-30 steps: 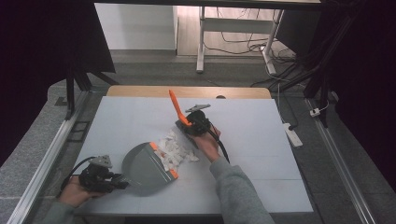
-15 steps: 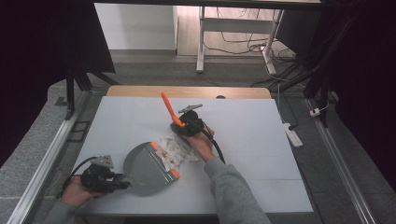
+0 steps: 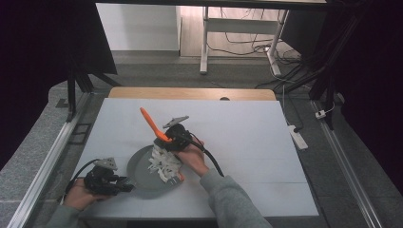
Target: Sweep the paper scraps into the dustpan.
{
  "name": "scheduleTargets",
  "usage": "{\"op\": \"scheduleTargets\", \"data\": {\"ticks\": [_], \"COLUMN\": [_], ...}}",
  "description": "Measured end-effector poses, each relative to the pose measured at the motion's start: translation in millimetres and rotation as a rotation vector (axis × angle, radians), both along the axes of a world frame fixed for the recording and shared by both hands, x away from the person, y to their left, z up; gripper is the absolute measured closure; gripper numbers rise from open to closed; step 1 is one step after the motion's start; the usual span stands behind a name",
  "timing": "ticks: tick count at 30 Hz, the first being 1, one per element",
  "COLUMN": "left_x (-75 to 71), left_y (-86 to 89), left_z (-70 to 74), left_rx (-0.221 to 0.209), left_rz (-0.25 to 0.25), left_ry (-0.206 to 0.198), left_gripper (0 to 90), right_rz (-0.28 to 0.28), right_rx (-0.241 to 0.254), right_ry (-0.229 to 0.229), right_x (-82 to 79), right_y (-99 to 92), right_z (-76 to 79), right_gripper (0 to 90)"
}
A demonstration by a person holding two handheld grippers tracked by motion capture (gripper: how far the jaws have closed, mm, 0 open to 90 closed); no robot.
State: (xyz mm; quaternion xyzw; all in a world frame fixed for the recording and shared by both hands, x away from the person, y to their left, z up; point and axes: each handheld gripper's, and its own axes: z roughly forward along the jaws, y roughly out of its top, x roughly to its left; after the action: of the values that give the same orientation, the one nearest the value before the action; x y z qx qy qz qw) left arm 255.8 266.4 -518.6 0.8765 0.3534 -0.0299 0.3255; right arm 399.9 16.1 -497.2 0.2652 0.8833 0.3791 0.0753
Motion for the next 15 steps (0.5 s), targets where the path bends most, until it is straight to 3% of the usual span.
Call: {"op": "scheduleTargets", "data": {"ticks": [8,15], "left_x": [-0.2,-0.3], "left_y": [-0.1,0.4], "left_z": [-0.5,-1.0], "left_rx": [-0.003,-0.003], "left_rz": [0.002,0.002], "left_ry": [0.002,0.002], "left_gripper": [61.7,61.7], "right_rz": [0.088,0.039], "right_rx": [0.024,0.085], "right_ry": [0.004,-0.053], "right_x": [-17.5,-16.7], "right_y": [5.6,-15.7], "right_z": [7.3,33.1], "right_gripper": [70.5,70.5]}}
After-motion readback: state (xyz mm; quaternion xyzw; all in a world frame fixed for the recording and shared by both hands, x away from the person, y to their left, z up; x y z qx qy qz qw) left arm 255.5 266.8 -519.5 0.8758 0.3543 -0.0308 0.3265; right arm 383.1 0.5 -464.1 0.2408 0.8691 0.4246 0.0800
